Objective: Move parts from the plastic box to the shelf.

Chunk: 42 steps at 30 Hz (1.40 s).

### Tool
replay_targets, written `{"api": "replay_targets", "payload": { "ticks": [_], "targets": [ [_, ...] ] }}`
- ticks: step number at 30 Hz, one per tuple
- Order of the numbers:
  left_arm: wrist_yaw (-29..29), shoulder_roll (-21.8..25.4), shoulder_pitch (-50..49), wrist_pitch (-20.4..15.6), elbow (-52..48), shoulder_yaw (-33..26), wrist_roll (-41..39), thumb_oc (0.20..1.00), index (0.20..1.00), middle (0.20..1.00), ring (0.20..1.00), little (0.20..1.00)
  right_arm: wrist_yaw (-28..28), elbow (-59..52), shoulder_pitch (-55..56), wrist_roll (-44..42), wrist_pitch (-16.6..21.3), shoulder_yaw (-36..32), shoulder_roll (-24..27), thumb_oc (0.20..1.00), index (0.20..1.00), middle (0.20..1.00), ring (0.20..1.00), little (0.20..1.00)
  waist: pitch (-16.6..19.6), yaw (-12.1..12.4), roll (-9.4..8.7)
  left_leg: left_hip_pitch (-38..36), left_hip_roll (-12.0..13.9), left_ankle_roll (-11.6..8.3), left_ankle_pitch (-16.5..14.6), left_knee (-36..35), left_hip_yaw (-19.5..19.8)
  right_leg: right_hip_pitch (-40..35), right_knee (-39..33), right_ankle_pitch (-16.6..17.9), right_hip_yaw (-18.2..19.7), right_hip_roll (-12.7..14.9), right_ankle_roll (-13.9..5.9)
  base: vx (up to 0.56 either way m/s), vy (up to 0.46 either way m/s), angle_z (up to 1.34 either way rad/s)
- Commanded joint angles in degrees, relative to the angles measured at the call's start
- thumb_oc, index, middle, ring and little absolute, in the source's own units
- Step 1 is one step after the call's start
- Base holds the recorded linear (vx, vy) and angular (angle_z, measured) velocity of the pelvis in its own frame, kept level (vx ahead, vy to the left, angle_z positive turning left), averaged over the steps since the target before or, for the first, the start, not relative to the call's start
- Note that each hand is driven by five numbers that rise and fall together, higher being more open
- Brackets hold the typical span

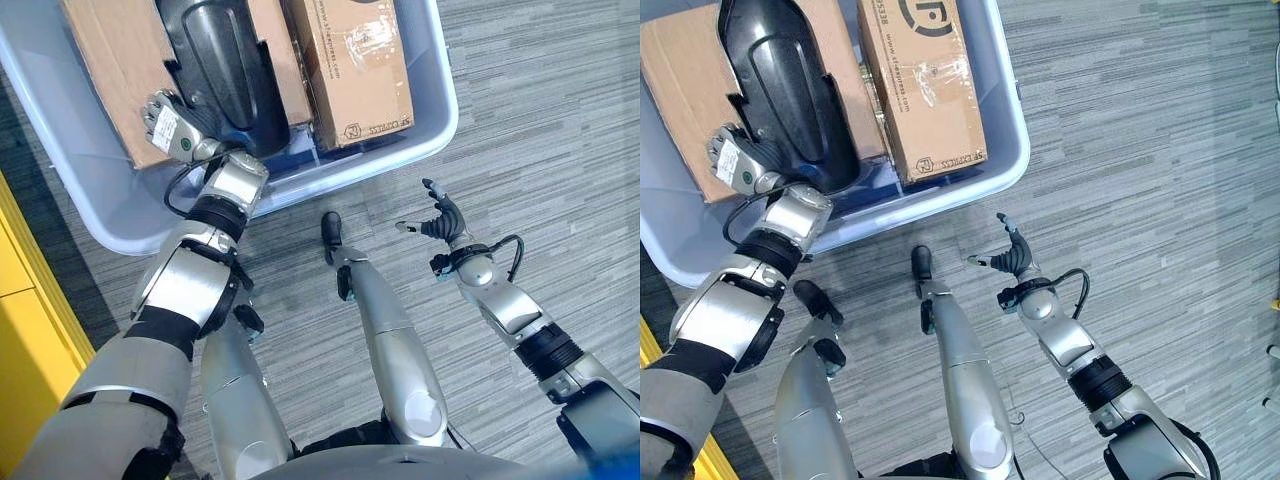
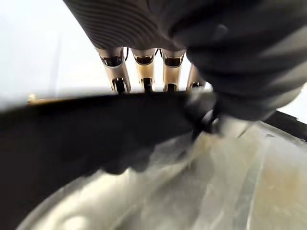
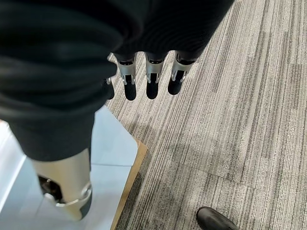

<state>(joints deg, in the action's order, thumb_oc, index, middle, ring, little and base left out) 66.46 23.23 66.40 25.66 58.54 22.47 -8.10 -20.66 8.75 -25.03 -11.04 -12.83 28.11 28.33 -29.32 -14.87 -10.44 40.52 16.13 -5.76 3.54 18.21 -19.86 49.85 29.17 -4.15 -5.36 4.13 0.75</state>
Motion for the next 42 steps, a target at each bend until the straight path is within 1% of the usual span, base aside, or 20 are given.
{"api": "replay_targets", "payload": {
  "ticks": [1, 6, 9, 13, 15, 16, 18, 20, 24, 25, 26, 27, 30, 31, 34, 36, 39, 40, 41, 42],
  "targets": [
    [-3.6, -1.9, -5.7, 1.4, 5.7, -4.4, -9.5, 0.2, 0.2, 0.2, 0.2, 0.2, -0.9, -1.5, 0.0, 1.3, 2.7, -0.4, 2.9, 1.0, 1.0, 1.0, 1.0, 1.0, -0.5, -0.8, -1.68, 6.6, 1.2, -2.7, -1.4, 8.3, 5.6, -0.7, -2.7, 3.1, -1.0, 0.6, -2.84, 0.0, 0.0, 0.0],
    [-2.8, -1.4, -5.5, 1.9, 6.2, -5.3, -9.5, 0.2, 0.2, 0.2, 0.2, 0.2, -1.1, -1.2, -0.4, 2.5, 3.3, 0.3, 2.8, 1.0, 1.0, 1.0, 1.0, 1.0, -0.5, -0.6, -1.45, 7.0, 1.2, -2.65, -1.4, 8.5, 5.7, -0.4, -2.5, 3.0, -1.1, 0.8, -2.76, 0.0, 0.0, 0.0],
    [-1.9, -1.0, -5.1, 1.4, 6.3, -5.7, -10.2, 0.2, 0.2, 0.2, 0.2, 0.2, -0.8, -1.6, -0.8, 2.5, 2.6, 0.4, 2.7, 1.0, 1.0, 1.0, 1.0, 1.0, -0.5, -0.4, -1.33, 7.2, 1.1, -2.68, -1.5, 8.6, 5.9, -0.3, -2.3, 2.7, -1.2, 0.7, -2.66, 0.0, 0.0, 0.0],
    [-2.1, -0.1, -5.3, -0.1, 4.9, -5.8, -6.3, 0.2, 0.2, 0.2, 0.2, 0.2, -1.0, -2.2, -0.1, 2.2, 3.1, 0.7, 3.0, 1.0, 1.0, 1.0, 1.0, 1.0, -0.5, -0.2, -1.04, 6.7, 1.0, -2.61, -1.6, 8.5, 5.9, -0.6, -1.8, 2.3, -1.2, 0.6, -2.44, 0.0, 0.0, 0.0],
    [-1.9, 0.1, -5.4, -1.8, 4.0, -5.9, -5.0, 0.2, 0.2, 0.2, 0.2, 0.2, -0.6, -2.3, 0.3, 2.5, 3.8, 0.7, 3.1, 1.0, 1.0, 1.0, 1.0, 1.0, -0.5, -0.1, -0.89, 5.9, 1.0, -2.56, -1.6, 8.2, 5.7, -1.3, -1.7, 2.0, -1.2, 0.6, -2.37, 0.0, 0.021, 0.0],
    [-1.6, 0.5, -5.7, -3.2, 2.9, -5.9, -1.4, 0.2, 0.2, 0.2, 0.2, 0.2, -0.4, -2.4, 0.9, 2.5, 4.6, 0.6, 3.2, 1.0, 1.0, 1.0, 1.0, 1.0, -0.5, 0.0, -0.67, 5.1, 1.0, -2.55, -1.6, 7.8, 5.6, -2.1, -1.7, 1.7, -1.1, 0.6, -2.33, -0.01, 0.049, 0.02],
    [-1.3, 1.0, -6.2, -4.6, 1.1, -5.7, 2.1, 0.2, 0.2, 0.2, 0.2, 0.2, -0.2, -3.0, 1.8, 2.6, 5.1, 0.3, 3.6, 1.0, 1.0, 1.0, 1.0, 1.0, -0.5, 0.1, -0.33, 3.8, 1.1, -2.51, -1.4, 7.2, 5.3, -3.1, -1.7, 1.4, -1.1, 0.7, -2.32, -0.02, 0.059, 0.04],
    [-0.4, 2.1, -7.4, -5.8, -2.1, -5.4, 6.2, 0.2, 0.2, 0.2, 0.2, 0.2, 0.5, -4.0, 3.6, 3.0, 6.4, -0.3, 4.3, 1.0, 1.0, 1.0, 1.0, 1.0, -0.5, 0.4, 0.5, 1.0, 1.2, -2.41, -1.0, 5.4, 4.8, -5.4, -2.0, 0.8, -1.2, 0.9, -2.39, -0.02, 0.083, 0.02],
    [2.4, 3.8, -10.9, -10.0, -6.4, -6.3, 11.1, 0.2, 0.2, 0.2, 0.2, 0.2, 1.3, -5.0, 6.8, 5.0, 8.8, -0.8, 5.3, 1.0, 1.0, 1.0, 1.0, 1.0, -0.5, 0.9, 2.02, -4.3, 1.4, -2.14, -0.7, 2.9, 4.2, -9.8, -2.3, -0.5, -1.6, 1.1, -2.39, -0.02, 0.086, 0.03],
    [3.2, 4.2, -11.8, -10.5, -7.7, -6.4, 12.8, 0.2, 0.2, 0.2, 0.2, 0.2, 1.3, -5.2, 7.5, 5.2, 9.4, -1.0, 5.6, 1.0, 1.0, 1.0, 1.0, 1.0, -0.5, 1.0, 2.46, -6.0, 1.5, -2.02, -0.7, 2.3, 4.1, -11.3, -2.5, -0.8, -1.7, 1.1, -2.34, -0.04, 0.129, 0.05],
    [5.4, 6.2, -13.2, -11.5, -10.4, -6.8, 16.2, 0.2, 0.2, 0.2, 0.2, 0.2, 1.1, -5.0, 9.1, 5.6, 11.3, -1.0, 6.4, 1.0, 1.0, 1.0, 1.0, 1.0, -0.5, 1.4, 3.55, -10.5, 1.5, -1.72, -0.9, 0.7, 3.7, -15.3, -3.0, -1.5, -2.1, 1.3, -2.2, -0.03, 0.144, 0.07],
    [6.7, 7.3, -13.5, -12.7, -10.9, -7.4, 17.5, 0.2, 0.2, 0.2, 0.2, 0.2, 0.8, -4.8, 9.8, 6.0, 12.5, -0.7, 6.8, 1.0, 1.0, 1.0, 1.0, 1.0, -0.5, 1.6, 4.06, -12.8, 1.5, -1.72, -0.8, -0.1, 3.7, -17.2, -3.1, -1.9, -2.3, 1.5, -2.1, -0.02, 0.148, 0.08],
    [8.9, 9.4, -13.3, -14.1, -13.0, -8.3, 20.3, 0.2, 0.2, 0.2, 0.2, 0.2, 0.6, -4.4, 11.2, 6.9, 14.3, -0.5, 7.7, 1.0, 1.0, 1.0, 1.0, 1.0, -0.5, 1.9, 5.17, -17.2, 1.2, -1.61, -0.5, -1.0, 3.9, -21.2, -3.2, -2.9, -2.5, 1.5, -1.78, 0.0, 0.109, 0.06],
    [7.5, 11.1, -13.6, -15.0, -15.2, -9.1, 20.0, 0.2, 0.2, 0.2, 0.2, 0.2, 1.6, -4.5, 12.6, 7.2, 15.0, -0.6, 8.5, 1.0, 1.0, 1.0, 1.0, 1.0, 0.4, 2.2, 6.17, -20.3, 0.8, -1.35, -0.6, -1.7, 4.3, -24.5, -3.6, -3.6, -2.4, 1.5, -1.68, 0.02, 0.084, 0.0],
    [7.0, 12.0, -13.5, -14.3, -16.3, -8.8, 21.1, 0.2, 0.2, 0.2, 0.2, 0.2, 2.6, -4.4, 13.3, 7.7, 15.0, -0.5, 9.0, 1.0, 1.0, 1.0, 1.0, 1.0, 1.7, 2.3, 6.8, -22.7, 0.5, -1.22, -0.4, -2.8, 4.2, -26.8, -4.7, -3.7, -2.4, 1.4, -1.56, 0.03, 0.051, 0.06],
    [7.0, 13.7, -12.8, -13.8, -17.2, -8.3, 21.1, 0.2, 0.2, 0.2, 0.2, 0.2, 3.7, -4.5, 14.5, 7.9, 15.2, -0.2, 9.4, 1.0, 1.0, 1.0, 1.0, 1.0, 3.5, 2.1, 7.57, -24.9, 0.2, -1.16, -0.3, -4.0, 3.8, -29.5, -6.5, -3.7, -2.5, 1.5, -1.58, 0.05, 0.049, 0.02],
    [7.0, 15.0, -12.6, -14.3, -17.9, -8.2, 21.2, 0.2, 0.2, 0.2, 0.2, 0.2, 4.6, -4.9, 16.1, 8.0, 15.2, -0.2, 9.7, 1.0, 1.0, 1.0, 1.0, 1.0, 5.1, 1.8, 8.34, -27.0, -0.1, -1.09, -0.2, -5.2, 3.5, -32.1, -8.3, -3.5, -2.2, 1.6, -1.73, 0.05, 0.028, -0.08],
    [4.3, 15.7, -13.5, -15.1, -19.1, -7.9, 21.2, 0.2, 0.2, 0.2, 0.2, 0.2, 6.7, -5.0, 17.7, 7.9, 14.8, -0.5, 9.5, 1.0, 1.0, 1.0, 1.0, 1.0, 6.9, 1.8, 9.11, -29.3, -0.6, -0.99, -0.2, -6.6, 3.2, -35.0, -10.2, -3.3, -2.4, 1.9, -2.11, 0.06, 0.005, -0.07],
    [3.7, 15.8, -13.8, -15.2, -19.4, -7.8, 20.8, 0.2, 0.2, 0.2, 0.2, 0.2, 7.2, -5.1, 17.9, 7.8, 14.5, -0.5, 9.4, 1.0, 1.0, 1.0, 1.0, 1.0, 7.1, 1.8, 9.23, -29.6, -0.7, -0.99, -0.2, -6.9, 3.2, -35.5, -10.6, -3.2, -2.4, 1.9, -2.17, 0.1, -0.02, -0.09],
    [1.1, 15.4, -16.6, -16.5, -21.5, -7.6, 21.4, 0.2, 0.2, 0.2, 0.2, 0.2, 10.0, -5.3, 19.5, 7.6, 14.2, -0.7, 8.9, 1.0, 1.0, 1.0, 1.0, 1.0, 8.6, 2.1, 9.77, -31.4, -1.0, -0.94, 0.2, -8.0, 3.1, -38.4, -12.4, -3.2, -3.0, 2.0, -2.3, 0.05, -0.04, -0.03]
  ]
}}
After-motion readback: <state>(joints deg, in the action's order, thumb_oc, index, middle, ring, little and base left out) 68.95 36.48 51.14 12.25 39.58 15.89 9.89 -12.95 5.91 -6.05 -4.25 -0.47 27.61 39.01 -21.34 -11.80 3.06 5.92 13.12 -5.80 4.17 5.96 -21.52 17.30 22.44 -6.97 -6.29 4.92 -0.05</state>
